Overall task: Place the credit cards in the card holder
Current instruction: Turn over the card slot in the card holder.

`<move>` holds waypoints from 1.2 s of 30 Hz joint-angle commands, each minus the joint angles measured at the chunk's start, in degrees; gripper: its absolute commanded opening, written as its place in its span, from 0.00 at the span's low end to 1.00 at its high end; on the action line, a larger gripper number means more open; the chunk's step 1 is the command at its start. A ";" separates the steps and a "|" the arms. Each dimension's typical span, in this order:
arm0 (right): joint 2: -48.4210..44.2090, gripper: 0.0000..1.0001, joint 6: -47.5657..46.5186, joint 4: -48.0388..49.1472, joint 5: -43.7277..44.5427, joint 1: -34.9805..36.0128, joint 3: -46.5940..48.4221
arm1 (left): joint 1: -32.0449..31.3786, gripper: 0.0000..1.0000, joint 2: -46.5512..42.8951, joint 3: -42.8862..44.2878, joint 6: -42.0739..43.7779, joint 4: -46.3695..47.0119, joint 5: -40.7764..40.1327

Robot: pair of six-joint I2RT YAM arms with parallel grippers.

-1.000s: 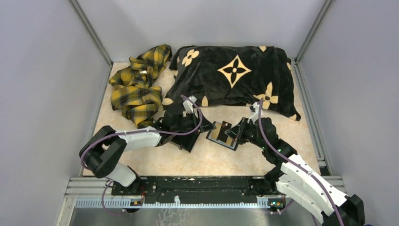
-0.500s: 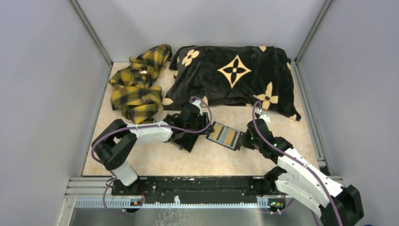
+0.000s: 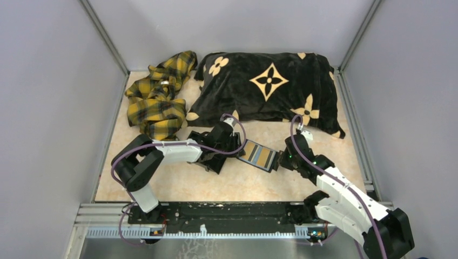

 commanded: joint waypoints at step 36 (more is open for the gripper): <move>-0.73 0.00 2.19 8.36 -7.93 -6.42 -1.90 | -1.13 0.47 2.20 0.27 0.55 -0.21 -1.75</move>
